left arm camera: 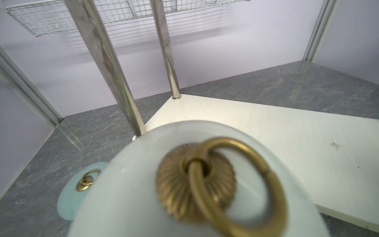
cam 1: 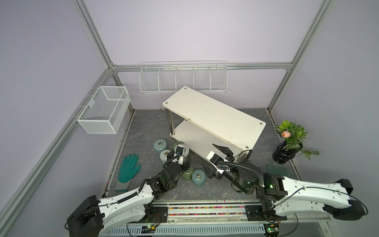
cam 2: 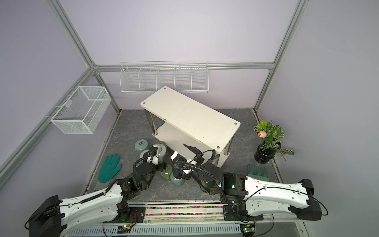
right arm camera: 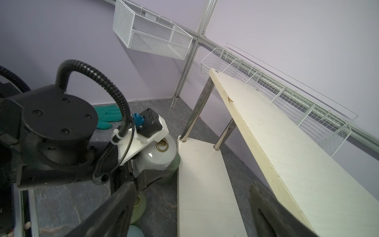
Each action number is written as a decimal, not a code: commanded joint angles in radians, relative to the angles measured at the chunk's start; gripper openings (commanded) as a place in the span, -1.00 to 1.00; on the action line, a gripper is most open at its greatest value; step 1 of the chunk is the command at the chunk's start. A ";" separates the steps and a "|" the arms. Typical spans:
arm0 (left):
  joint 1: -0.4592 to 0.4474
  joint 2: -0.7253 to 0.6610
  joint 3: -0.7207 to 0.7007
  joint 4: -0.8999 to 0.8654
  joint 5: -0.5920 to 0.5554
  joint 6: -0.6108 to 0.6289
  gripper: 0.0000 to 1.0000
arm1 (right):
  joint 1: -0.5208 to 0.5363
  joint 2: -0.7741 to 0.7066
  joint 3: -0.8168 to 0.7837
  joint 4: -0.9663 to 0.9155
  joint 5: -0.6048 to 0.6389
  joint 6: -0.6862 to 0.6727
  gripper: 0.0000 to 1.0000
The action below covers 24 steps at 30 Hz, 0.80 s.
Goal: Remove the tea canisters from the shelf
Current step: Move the tea canister to the center of the board.
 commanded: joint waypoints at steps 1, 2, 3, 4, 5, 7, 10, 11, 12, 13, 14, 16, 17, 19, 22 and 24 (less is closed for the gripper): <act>0.002 -0.058 0.001 -0.044 -0.061 -0.057 0.28 | -0.001 -0.001 -0.022 0.050 -0.012 -0.003 0.78; 0.002 -0.068 -0.003 -0.055 -0.064 -0.065 0.28 | -0.001 -0.001 -0.024 0.052 -0.014 -0.002 0.78; 0.001 -0.074 -0.009 -0.066 -0.075 -0.077 0.28 | -0.001 0.000 -0.026 0.056 -0.016 -0.003 0.78; 0.002 -0.082 -0.013 -0.080 -0.088 -0.093 0.28 | -0.002 0.001 -0.028 0.060 -0.020 -0.004 0.78; 0.001 -0.089 -0.019 -0.088 -0.094 -0.108 0.28 | -0.003 0.002 -0.028 0.061 -0.022 -0.006 0.78; 0.001 -0.106 -0.041 -0.095 -0.099 -0.153 0.28 | -0.002 0.009 -0.025 0.061 -0.026 -0.009 0.78; 0.001 -0.127 -0.075 -0.092 -0.099 -0.190 0.27 | -0.003 0.015 -0.022 0.060 -0.033 -0.007 0.78; 0.001 -0.128 -0.085 -0.089 -0.099 -0.196 0.27 | -0.004 0.015 -0.023 0.059 -0.033 -0.006 0.78; 0.002 -0.128 -0.092 -0.094 -0.113 -0.211 0.27 | -0.005 0.015 -0.023 0.060 -0.035 -0.006 0.78; 0.001 -0.128 -0.095 -0.104 -0.128 -0.227 0.27 | -0.004 0.015 -0.023 0.059 -0.037 -0.006 0.78; 0.001 -0.128 -0.098 -0.111 -0.131 -0.243 0.27 | -0.006 0.016 -0.023 0.060 -0.037 -0.005 0.78; -0.001 -0.120 -0.102 -0.127 -0.135 -0.271 0.26 | -0.005 0.016 -0.022 0.058 -0.038 -0.005 0.78; -0.003 -0.116 -0.101 -0.134 -0.138 -0.285 0.26 | -0.006 0.016 -0.023 0.061 -0.038 -0.006 0.78; -0.010 -0.106 -0.105 -0.161 -0.159 -0.326 0.25 | -0.006 0.016 -0.026 0.067 -0.040 -0.008 0.78; -0.014 -0.124 -0.115 -0.205 -0.186 -0.377 0.24 | -0.007 0.015 -0.034 0.075 -0.044 -0.008 0.78; -0.014 -0.146 -0.130 -0.222 -0.192 -0.405 0.24 | -0.009 0.015 -0.036 0.075 -0.044 -0.004 0.78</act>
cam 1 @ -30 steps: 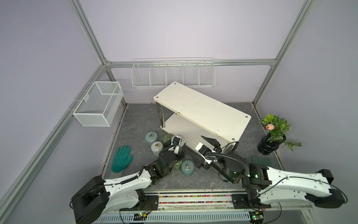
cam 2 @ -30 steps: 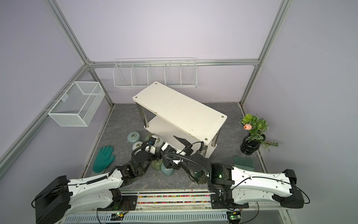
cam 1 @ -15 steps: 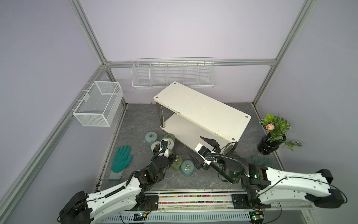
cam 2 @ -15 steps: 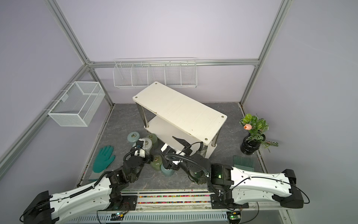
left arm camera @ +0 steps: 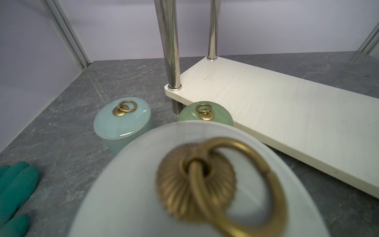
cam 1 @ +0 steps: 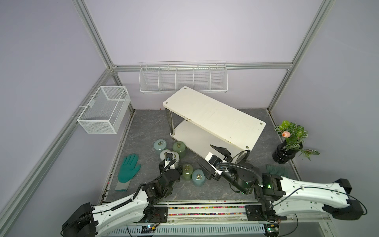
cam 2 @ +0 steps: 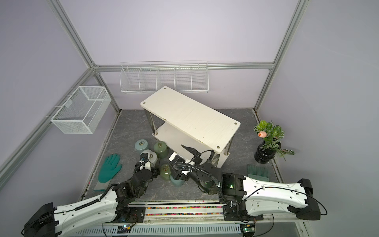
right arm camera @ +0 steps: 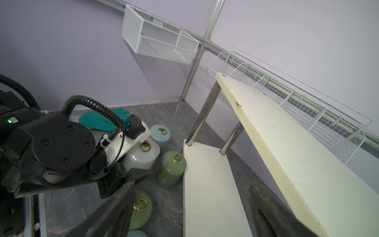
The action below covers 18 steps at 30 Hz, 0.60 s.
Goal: Remove the tea canisters from the shelf
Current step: Move the tea canister to the center of the board.
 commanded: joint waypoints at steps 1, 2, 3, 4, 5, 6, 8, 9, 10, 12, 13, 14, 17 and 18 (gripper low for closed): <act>-0.006 -0.045 -0.010 -0.010 -0.064 -0.103 0.24 | -0.007 0.002 -0.022 0.033 -0.008 -0.003 0.78; -0.005 -0.048 -0.010 -0.011 -0.060 -0.106 0.24 | -0.007 -0.001 -0.024 0.030 -0.006 -0.003 0.78; -0.006 -0.048 -0.010 -0.017 -0.066 -0.121 0.24 | -0.007 -0.002 -0.024 0.028 -0.006 -0.002 0.78; -0.006 -0.045 -0.010 -0.026 -0.072 -0.134 0.24 | -0.009 -0.006 -0.025 0.028 -0.006 -0.002 0.78; -0.006 -0.034 -0.010 -0.020 -0.068 -0.135 0.24 | -0.008 -0.009 -0.027 0.031 -0.005 -0.001 0.78; -0.005 -0.016 -0.010 -0.015 -0.069 -0.143 0.24 | -0.009 -0.012 -0.028 0.030 -0.005 -0.001 0.78; -0.005 0.034 -0.010 0.006 -0.063 -0.157 0.24 | -0.009 -0.014 -0.029 0.032 -0.005 0.000 0.78; -0.005 0.066 -0.010 0.017 -0.062 -0.169 0.24 | -0.010 -0.013 -0.030 0.032 -0.003 -0.001 0.78; -0.005 0.096 -0.010 0.033 -0.058 -0.183 0.24 | -0.010 -0.013 -0.030 0.032 -0.003 0.001 0.78; -0.009 0.150 -0.010 0.060 -0.052 -0.198 0.24 | -0.010 -0.012 -0.030 0.033 -0.001 0.000 0.78; -0.012 0.173 -0.042 0.078 -0.055 -0.204 0.24 | -0.010 -0.011 -0.030 0.030 0.000 0.002 0.78; -0.012 0.189 -0.050 0.092 -0.057 -0.206 0.24 | -0.010 -0.011 -0.030 0.028 0.001 0.003 0.78; -0.016 0.219 -0.063 0.120 -0.075 -0.222 0.24 | -0.011 -0.011 -0.030 0.025 0.003 0.003 0.78; -0.015 0.225 -0.066 0.122 -0.079 -0.228 0.24 | -0.012 -0.012 -0.030 0.025 0.003 0.002 0.78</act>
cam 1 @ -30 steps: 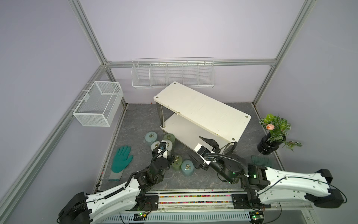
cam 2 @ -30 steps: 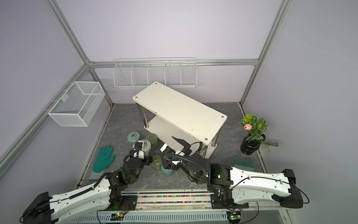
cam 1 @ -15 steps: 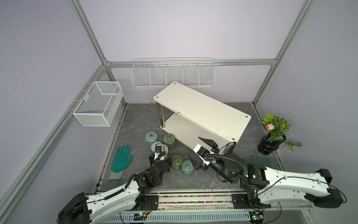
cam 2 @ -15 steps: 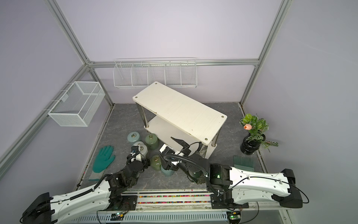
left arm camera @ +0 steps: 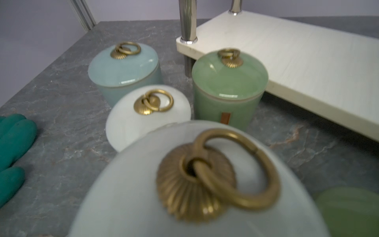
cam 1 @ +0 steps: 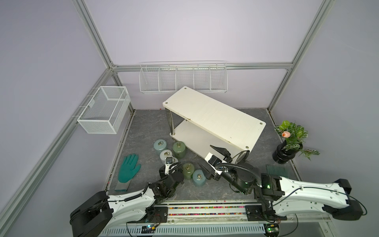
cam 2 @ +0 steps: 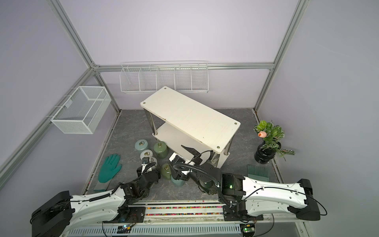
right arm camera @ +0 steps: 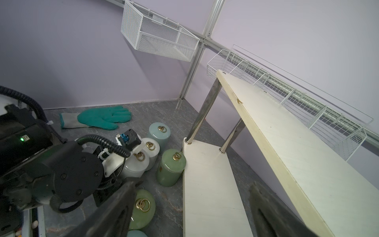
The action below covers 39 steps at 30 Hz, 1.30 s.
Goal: Remove the tea canisters from the shelf
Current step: Move the tea canister to the center of the board, then place the tea canister at the center of the board.
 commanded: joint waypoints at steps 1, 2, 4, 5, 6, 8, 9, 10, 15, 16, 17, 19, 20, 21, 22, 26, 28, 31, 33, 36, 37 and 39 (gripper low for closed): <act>-0.003 0.007 -0.009 0.093 -0.048 -0.050 0.24 | -0.007 -0.012 -0.017 0.024 0.003 0.002 0.78; -0.002 0.016 -0.011 0.097 -0.049 -0.048 0.24 | -0.007 -0.012 -0.018 0.024 0.004 0.001 0.78; -0.004 0.042 -0.015 0.110 -0.052 -0.047 0.25 | -0.009 -0.013 -0.018 0.027 0.002 0.002 0.78; -0.003 0.057 -0.018 0.126 -0.053 -0.046 0.26 | -0.009 -0.013 -0.018 0.028 0.001 0.002 0.78; -0.004 0.076 -0.021 0.150 -0.046 -0.046 0.26 | -0.011 -0.013 -0.018 0.026 0.001 0.003 0.78; -0.003 0.126 -0.021 0.196 -0.029 -0.039 0.27 | -0.011 -0.010 -0.017 0.027 0.001 0.004 0.78; -0.002 0.157 -0.016 0.215 -0.019 -0.035 0.28 | -0.011 -0.009 -0.018 0.026 0.001 0.005 0.78; -0.003 0.192 -0.008 0.238 -0.008 -0.033 0.28 | -0.012 -0.005 -0.017 0.025 0.002 0.005 0.78; -0.002 0.367 0.034 0.336 0.050 -0.030 0.28 | -0.013 -0.003 -0.010 0.021 0.004 0.002 0.78; -0.001 0.398 0.078 0.335 0.054 -0.025 0.28 | -0.015 -0.004 -0.011 0.022 0.004 0.003 0.78; -0.002 0.420 0.094 0.339 0.059 -0.015 0.28 | -0.015 -0.004 -0.010 0.023 0.004 0.003 0.78; -0.002 0.466 0.112 0.374 0.075 0.013 0.31 | -0.015 -0.004 -0.010 0.022 0.004 0.002 0.78; -0.002 0.480 0.120 0.376 0.080 0.019 0.33 | -0.016 -0.003 -0.009 0.023 0.006 0.002 0.78; -0.001 0.492 0.129 0.375 0.082 0.022 0.36 | -0.017 -0.002 -0.008 0.021 0.006 0.001 0.78; -0.001 0.498 0.133 0.373 0.082 0.022 0.40 | -0.017 -0.004 -0.007 0.020 0.006 0.001 0.78; -0.001 0.475 0.126 0.352 0.065 0.007 0.70 | -0.017 -0.006 -0.007 0.020 0.005 0.001 0.78; -0.001 0.473 0.126 0.333 0.060 -0.001 0.83 | -0.017 -0.007 -0.008 0.021 0.002 0.001 0.78; -0.001 0.483 0.137 0.313 0.062 -0.003 0.96 | -0.018 -0.008 -0.008 0.020 0.003 0.000 0.78; -0.001 0.489 0.143 0.310 0.063 0.000 0.98 | -0.017 -0.010 -0.008 0.017 0.002 0.002 0.78; -0.001 0.491 0.147 0.306 0.062 -0.002 1.00 | -0.016 -0.018 -0.011 0.015 0.002 0.005 0.78; -0.001 0.490 0.147 0.306 0.060 -0.002 1.00 | -0.017 -0.019 -0.013 0.015 0.001 0.005 0.78; -0.001 0.486 0.150 0.295 0.058 -0.002 0.99 | -0.017 -0.022 -0.013 0.014 -0.002 0.003 0.78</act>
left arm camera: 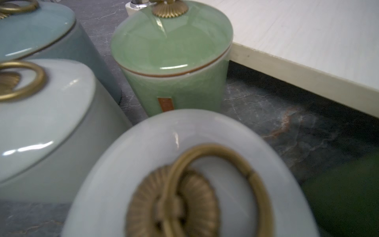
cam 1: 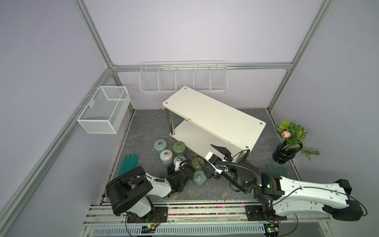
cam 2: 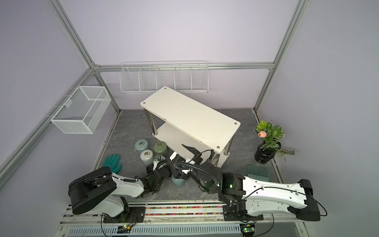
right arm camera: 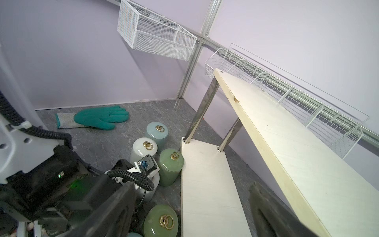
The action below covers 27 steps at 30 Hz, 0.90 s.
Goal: Remove the tea canisters from the shelf
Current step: Place the tea canister at the center of the board.
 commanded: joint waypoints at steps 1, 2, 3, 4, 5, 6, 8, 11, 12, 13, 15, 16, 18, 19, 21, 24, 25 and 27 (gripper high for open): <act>-0.002 0.001 0.026 -0.031 -0.010 -0.017 0.99 | -0.005 -0.020 -0.012 0.013 -0.004 0.001 0.78; -0.002 -0.004 0.028 -0.041 -0.015 -0.018 0.99 | -0.005 -0.019 -0.012 0.013 -0.004 0.001 0.78; -0.002 -0.012 0.030 -0.053 -0.019 -0.019 0.99 | -0.005 -0.017 -0.010 0.011 -0.005 0.001 0.78; -0.002 -0.021 0.033 -0.065 -0.023 -0.019 0.99 | -0.005 -0.017 -0.008 0.010 -0.005 0.000 0.78; -0.002 -0.034 0.036 -0.083 -0.026 -0.023 0.99 | -0.005 -0.016 -0.007 0.008 -0.005 -0.001 0.78; -0.003 -0.050 0.043 -0.111 -0.031 -0.032 0.99 | -0.005 -0.016 -0.005 0.004 -0.004 -0.001 0.78; -0.013 -0.086 0.051 -0.156 -0.050 -0.040 0.99 | -0.005 -0.015 -0.002 -0.002 -0.004 -0.003 0.78; -0.046 -0.152 0.081 -0.257 -0.111 -0.053 0.99 | -0.005 -0.010 0.008 -0.018 -0.004 -0.002 0.78; -0.053 -0.177 0.094 -0.300 -0.136 -0.061 0.99 | -0.005 -0.008 0.011 -0.022 -0.005 -0.003 0.78; -0.062 -0.201 0.107 -0.338 -0.157 -0.067 0.99 | -0.005 -0.005 0.014 -0.027 -0.004 -0.002 0.78; -0.075 -0.258 0.116 -0.383 -0.179 -0.067 0.99 | -0.004 -0.002 0.019 -0.034 -0.007 -0.003 0.78; -0.080 -0.295 0.122 -0.413 -0.186 -0.067 0.99 | -0.005 -0.001 0.020 -0.038 -0.008 -0.002 0.78; -0.084 -0.368 0.128 -0.467 -0.196 -0.069 0.99 | -0.006 0.001 0.023 -0.047 -0.011 0.002 0.78; -0.084 -0.411 0.129 -0.495 -0.199 -0.067 0.99 | -0.005 0.003 0.027 -0.055 -0.013 0.004 0.78; -0.086 -0.497 0.131 -0.547 -0.201 -0.058 0.99 | -0.005 0.002 0.031 -0.065 -0.017 0.009 0.78; -0.086 -0.620 0.142 -0.635 -0.202 -0.033 0.99 | -0.005 0.000 0.037 -0.081 -0.015 0.019 0.78; -0.086 -0.659 0.145 -0.649 -0.188 0.007 0.99 | -0.004 -0.001 0.038 -0.086 -0.013 0.022 0.78; -0.086 -0.717 0.163 -0.674 -0.180 0.054 0.99 | -0.005 -0.003 0.041 -0.103 -0.011 0.032 0.78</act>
